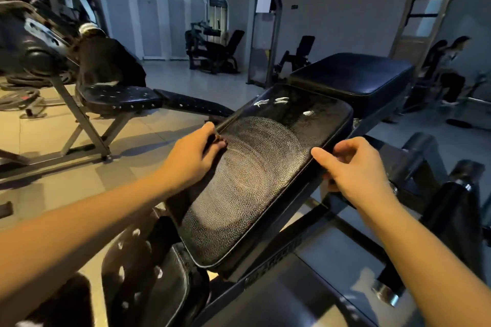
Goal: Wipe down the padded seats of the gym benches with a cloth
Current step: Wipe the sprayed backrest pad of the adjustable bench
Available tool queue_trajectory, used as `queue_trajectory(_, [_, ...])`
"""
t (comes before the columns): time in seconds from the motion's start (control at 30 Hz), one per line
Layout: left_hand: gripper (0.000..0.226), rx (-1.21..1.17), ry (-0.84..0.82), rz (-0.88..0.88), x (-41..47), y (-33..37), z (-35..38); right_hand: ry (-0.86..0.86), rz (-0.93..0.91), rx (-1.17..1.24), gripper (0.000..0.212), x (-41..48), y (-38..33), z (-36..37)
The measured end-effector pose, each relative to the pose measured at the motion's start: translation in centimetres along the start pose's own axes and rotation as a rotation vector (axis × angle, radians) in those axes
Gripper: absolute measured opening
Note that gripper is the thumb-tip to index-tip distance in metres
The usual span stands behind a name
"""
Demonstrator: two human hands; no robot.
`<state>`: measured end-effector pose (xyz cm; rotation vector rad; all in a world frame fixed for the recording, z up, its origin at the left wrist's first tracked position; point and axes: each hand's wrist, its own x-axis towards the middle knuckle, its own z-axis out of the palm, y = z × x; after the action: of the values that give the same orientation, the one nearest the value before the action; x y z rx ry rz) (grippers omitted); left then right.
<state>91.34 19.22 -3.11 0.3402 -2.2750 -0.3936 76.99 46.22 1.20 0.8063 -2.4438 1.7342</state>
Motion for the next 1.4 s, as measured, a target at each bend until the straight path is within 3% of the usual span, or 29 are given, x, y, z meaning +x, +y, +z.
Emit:
queue_trajectory(0.1, [0.021,-0.056,0.064,-0.041,3.7,3.0,2.1,0.017,-0.031,-0.01,0.049,0.2,0.0,0.0])
queue_trajectory(0.23, [0.016,-0.191,-0.038,0.228,-0.5,8.5,2.3,0.046,-0.065,-0.1,0.071,0.8,-0.3,-0.8])
queue_trajectory(0.3, [0.021,-0.193,-0.101,0.328,-3.8,7.6,1.3,0.038,-0.093,-0.15,0.093,1.3,-0.6,-1.4])
queue_trajectory(0.4, [0.031,-0.074,-0.125,0.266,-3.7,2.6,-0.4,-0.029,-0.086,-0.149,0.115,1.6,-0.2,-1.7])
queue_trajectory(0.5, [0.023,-0.001,-0.049,0.077,0.9,0.0,-0.1,-0.055,-0.095,-0.088,0.111,1.2,0.5,-1.4])
queue_trajectory(0.6, [0.024,-0.003,0.014,-0.008,6.2,2.6,2.3,-0.059,-0.109,-0.062,0.109,1.6,1.0,-1.4])
queue_trajectory(0.7, [0.02,-0.096,0.036,0.064,6.6,8.4,3.5,-0.046,-0.131,-0.043,0.102,2.2,1.5,-1.7])
queue_trajectory(0.77, [0.015,-0.137,-0.027,0.244,3.4,10.7,3.2,-0.025,-0.162,-0.013,0.091,2.4,1.4,-1.9])
queue_trajectory(0.83, [0.019,-0.173,-0.09,0.355,0.2,9.9,2.5,-0.009,-0.179,0.0,0.088,2.8,1.5,-2.1])
queue_trajectory(0.9, [0.023,-0.135,-0.112,0.351,-1.2,7.1,1.3,-0.033,-0.167,0.002,0.091,3.1,1.7,-2.1])
queue_trajectory(1.03, [0.021,-0.024,-0.011,0.154,3.0,3.2,1.1,-0.055,-0.166,-0.008,0.093,3.2,1.8,-2.0])
queue_trajectory(1.13, [0.023,-0.027,0.07,0.01,8.2,5.2,3.6,-0.058,-0.168,-0.016,0.091,3.1,2.0,-1.9])
queue_trajectory(1.2, [0.02,-0.077,0.077,0.053,8.5,9.5,4.5,-0.064,-0.166,0.003,0.091,3.2,2.2,-1.8])
queue_trajectory(1.3, [0.015,-0.173,-0.055,0.334,3.5,13.6,3.7,-0.064,-0.159,0.032,0.091,3.2,2.1,-1.9])
queue_trajectory(1.37, [0.016,-0.162,-0.155,0.467,0.3,11.9,2.6,-0.046,-0.146,0.051,0.091,3.4,1.9,-2.0])
queue_trajectory(1.4, [0.016,-0.133,-0.146,0.448,-0.3,10.0,1.9,-0.043,-0.146,0.061,0.091,3.5,1.9,-2.0])
